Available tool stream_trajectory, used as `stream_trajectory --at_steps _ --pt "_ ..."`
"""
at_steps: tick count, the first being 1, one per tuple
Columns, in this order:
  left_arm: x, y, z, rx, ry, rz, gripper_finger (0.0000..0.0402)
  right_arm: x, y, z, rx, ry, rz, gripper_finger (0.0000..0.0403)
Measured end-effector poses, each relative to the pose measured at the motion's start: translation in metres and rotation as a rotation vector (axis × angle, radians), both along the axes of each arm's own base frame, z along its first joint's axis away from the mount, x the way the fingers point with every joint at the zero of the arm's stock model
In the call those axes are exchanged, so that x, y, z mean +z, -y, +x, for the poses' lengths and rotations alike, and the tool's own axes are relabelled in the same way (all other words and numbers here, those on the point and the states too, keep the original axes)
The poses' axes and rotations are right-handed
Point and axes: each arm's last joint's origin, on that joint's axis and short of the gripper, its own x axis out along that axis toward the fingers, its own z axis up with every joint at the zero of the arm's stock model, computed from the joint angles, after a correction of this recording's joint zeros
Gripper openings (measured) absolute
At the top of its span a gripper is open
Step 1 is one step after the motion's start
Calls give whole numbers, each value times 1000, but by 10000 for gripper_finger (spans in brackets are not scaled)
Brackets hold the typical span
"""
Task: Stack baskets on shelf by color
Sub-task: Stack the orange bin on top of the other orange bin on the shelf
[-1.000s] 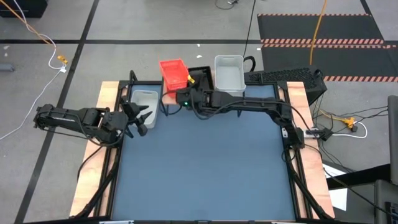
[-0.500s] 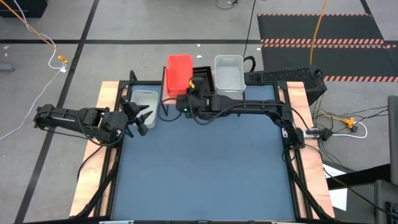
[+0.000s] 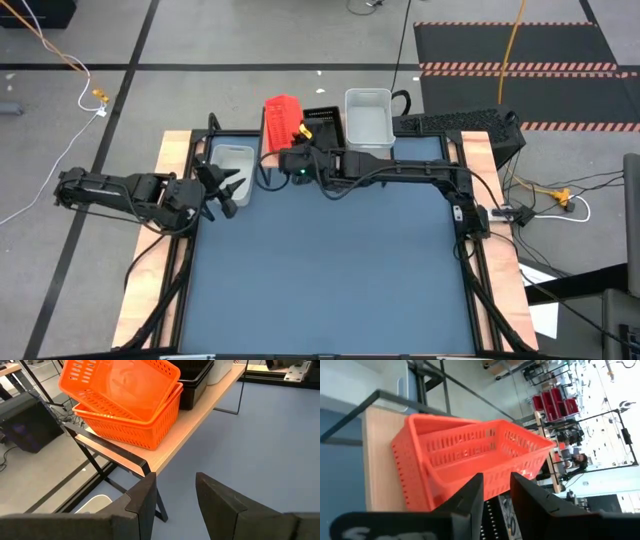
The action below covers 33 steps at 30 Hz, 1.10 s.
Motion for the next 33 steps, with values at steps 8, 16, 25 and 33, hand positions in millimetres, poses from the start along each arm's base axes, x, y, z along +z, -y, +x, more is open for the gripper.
stream_trajectory --at_steps 8,16,25,33 --pt "0 0 0 0 -1 0 140 5 -3 -3 237 -123 15 104" --pt "0 0 0 2 -1 -4 140 -7 8 -4 490 -522 -208 159" --pt "0 0 0 -3 -12 8 140 -10 39 -10 591 -658 -253 159" --pt "0 0 0 -2 -12 9 140 -11 44 -11 716 -718 -310 158"
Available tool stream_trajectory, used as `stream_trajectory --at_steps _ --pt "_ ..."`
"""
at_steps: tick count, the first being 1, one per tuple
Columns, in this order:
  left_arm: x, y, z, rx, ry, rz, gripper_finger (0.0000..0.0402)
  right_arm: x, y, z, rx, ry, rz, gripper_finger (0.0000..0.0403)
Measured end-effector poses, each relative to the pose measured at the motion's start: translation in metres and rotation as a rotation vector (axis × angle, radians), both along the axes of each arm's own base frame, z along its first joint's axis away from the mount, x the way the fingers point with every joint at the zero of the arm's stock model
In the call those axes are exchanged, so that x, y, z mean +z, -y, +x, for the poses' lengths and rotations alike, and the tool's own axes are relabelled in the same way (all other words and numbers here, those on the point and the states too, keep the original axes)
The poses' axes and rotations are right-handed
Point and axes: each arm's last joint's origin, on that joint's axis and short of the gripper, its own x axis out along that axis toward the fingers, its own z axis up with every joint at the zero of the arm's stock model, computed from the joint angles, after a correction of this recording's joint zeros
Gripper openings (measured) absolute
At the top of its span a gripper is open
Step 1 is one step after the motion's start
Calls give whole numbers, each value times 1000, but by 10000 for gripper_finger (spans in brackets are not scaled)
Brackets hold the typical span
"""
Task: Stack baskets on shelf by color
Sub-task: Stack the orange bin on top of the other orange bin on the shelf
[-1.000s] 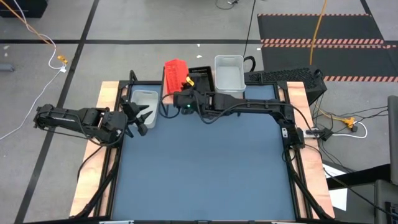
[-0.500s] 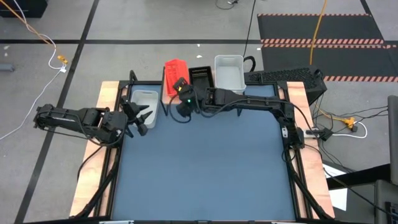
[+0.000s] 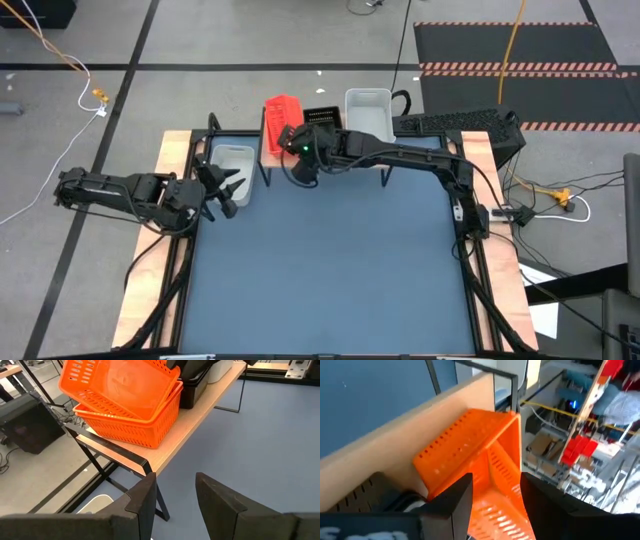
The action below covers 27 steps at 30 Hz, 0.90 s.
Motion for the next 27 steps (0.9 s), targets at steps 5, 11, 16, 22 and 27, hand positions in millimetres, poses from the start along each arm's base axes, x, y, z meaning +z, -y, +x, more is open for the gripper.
stream_trajectory --at_steps 5,11,16,22,27 --pt "0 0 0 1 0 0 140 0 1 0 20 -17 -21 156" --pt "0 0 0 1 0 0 140 -2 6 -3 3 -37 -14 126" --pt "0 0 0 1 0 1 140 -2 12 -5 -52 -18 16 85" --pt "0 0 0 0 -3 5 140 -2 12 -5 -69 -16 13 39" --pt "0 0 0 -2 -5 7 140 3 11 -3 -106 68 53 26"
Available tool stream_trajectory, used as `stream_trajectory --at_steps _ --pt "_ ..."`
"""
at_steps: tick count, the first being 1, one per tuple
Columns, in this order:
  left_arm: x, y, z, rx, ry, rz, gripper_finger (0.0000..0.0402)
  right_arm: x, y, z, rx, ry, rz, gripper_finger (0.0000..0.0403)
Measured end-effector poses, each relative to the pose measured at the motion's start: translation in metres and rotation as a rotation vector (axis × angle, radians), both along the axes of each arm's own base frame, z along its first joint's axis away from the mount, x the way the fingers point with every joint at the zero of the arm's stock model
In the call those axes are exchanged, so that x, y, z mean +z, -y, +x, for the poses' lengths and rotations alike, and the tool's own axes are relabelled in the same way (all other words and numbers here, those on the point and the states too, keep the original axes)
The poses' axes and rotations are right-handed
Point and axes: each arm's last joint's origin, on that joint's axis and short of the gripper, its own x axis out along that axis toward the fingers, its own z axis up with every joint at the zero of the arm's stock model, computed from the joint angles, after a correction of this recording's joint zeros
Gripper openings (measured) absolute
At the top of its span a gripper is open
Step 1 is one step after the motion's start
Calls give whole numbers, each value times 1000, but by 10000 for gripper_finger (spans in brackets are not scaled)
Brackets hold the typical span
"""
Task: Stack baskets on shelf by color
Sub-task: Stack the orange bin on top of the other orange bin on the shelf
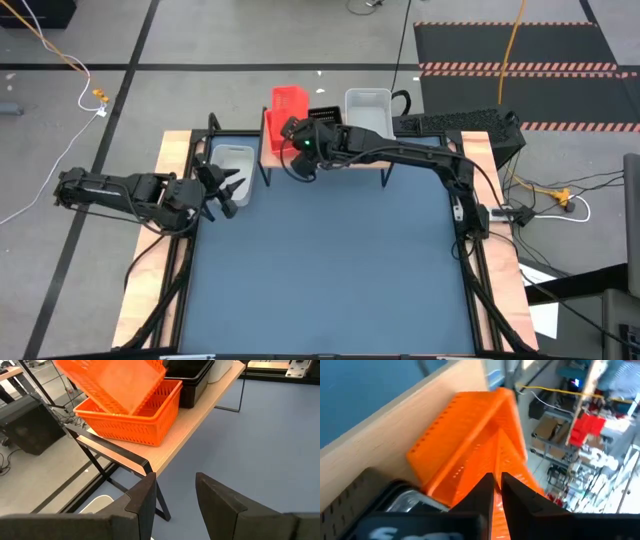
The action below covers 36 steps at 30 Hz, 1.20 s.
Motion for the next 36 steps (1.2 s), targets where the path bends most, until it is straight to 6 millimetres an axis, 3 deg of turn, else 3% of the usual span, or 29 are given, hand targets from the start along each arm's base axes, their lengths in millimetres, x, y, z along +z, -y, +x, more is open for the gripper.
stream_trajectory --at_steps 7,12,18,23,28,36 --pt "-1 0 0 -1 -10 3 140 34 -3 -6 -129 318 145 36" --pt "-1 0 0 -4 -15 9 140 44 -8 -18 -121 339 260 37" --pt "-1 0 0 -4 -13 8 140 57 -12 -32 -123 357 347 7" --pt "0 0 0 -1 -5 4 140 61 -9 -30 -158 432 358 10" --pt "0 0 0 1 -1 -1 140 63 -1 -32 -203 439 292 49" --pt "0 0 0 7 7 -11 140 51 18 -42 -212 334 392 168"
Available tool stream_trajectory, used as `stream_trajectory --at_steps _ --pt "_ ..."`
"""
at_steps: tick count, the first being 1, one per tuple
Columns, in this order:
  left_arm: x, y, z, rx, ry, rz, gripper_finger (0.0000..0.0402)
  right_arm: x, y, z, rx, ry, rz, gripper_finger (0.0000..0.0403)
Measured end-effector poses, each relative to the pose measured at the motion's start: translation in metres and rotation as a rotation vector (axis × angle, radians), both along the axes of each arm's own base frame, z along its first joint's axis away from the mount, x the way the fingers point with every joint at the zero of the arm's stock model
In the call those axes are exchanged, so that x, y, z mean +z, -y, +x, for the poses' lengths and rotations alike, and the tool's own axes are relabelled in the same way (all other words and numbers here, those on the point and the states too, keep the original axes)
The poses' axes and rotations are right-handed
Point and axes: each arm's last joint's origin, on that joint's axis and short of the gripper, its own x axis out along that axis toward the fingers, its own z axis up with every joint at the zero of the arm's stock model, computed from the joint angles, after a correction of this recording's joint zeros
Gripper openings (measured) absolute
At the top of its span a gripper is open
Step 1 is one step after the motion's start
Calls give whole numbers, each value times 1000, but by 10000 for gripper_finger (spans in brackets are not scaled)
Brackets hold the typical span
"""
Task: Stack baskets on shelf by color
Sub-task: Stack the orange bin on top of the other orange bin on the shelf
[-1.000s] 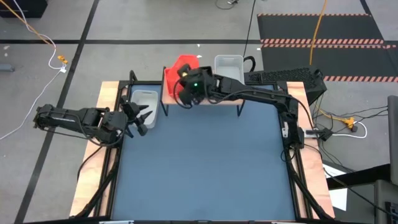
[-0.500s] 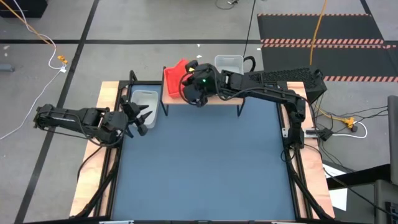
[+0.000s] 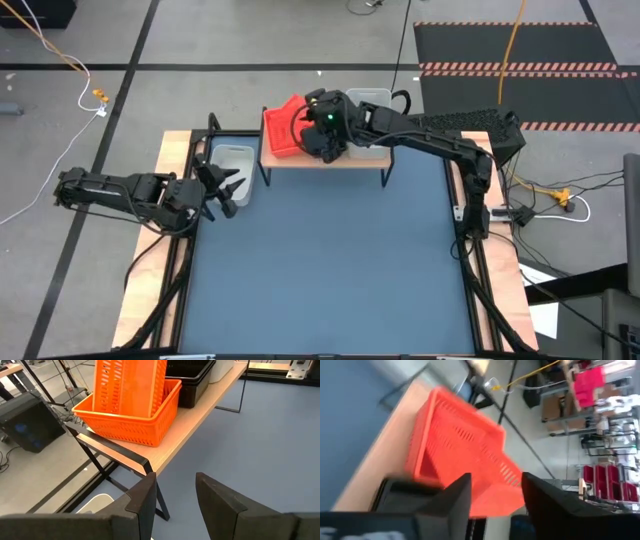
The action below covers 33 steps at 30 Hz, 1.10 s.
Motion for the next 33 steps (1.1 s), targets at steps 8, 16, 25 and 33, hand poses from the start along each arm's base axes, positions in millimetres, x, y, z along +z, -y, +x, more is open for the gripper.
stream_trajectory --at_steps 8,16,25,33 --pt "1 -1 1 25 12 15 140 -23 -1 22 121 -100 -137 210" --pt "1 -5 0 53 3 18 140 -25 9 20 128 -132 -174 202" --pt "0 -7 0 75 0 14 140 -31 22 10 80 -193 -120 201" --pt "0 -7 -1 75 -6 15 140 -34 21 8 88 -234 -110 144"
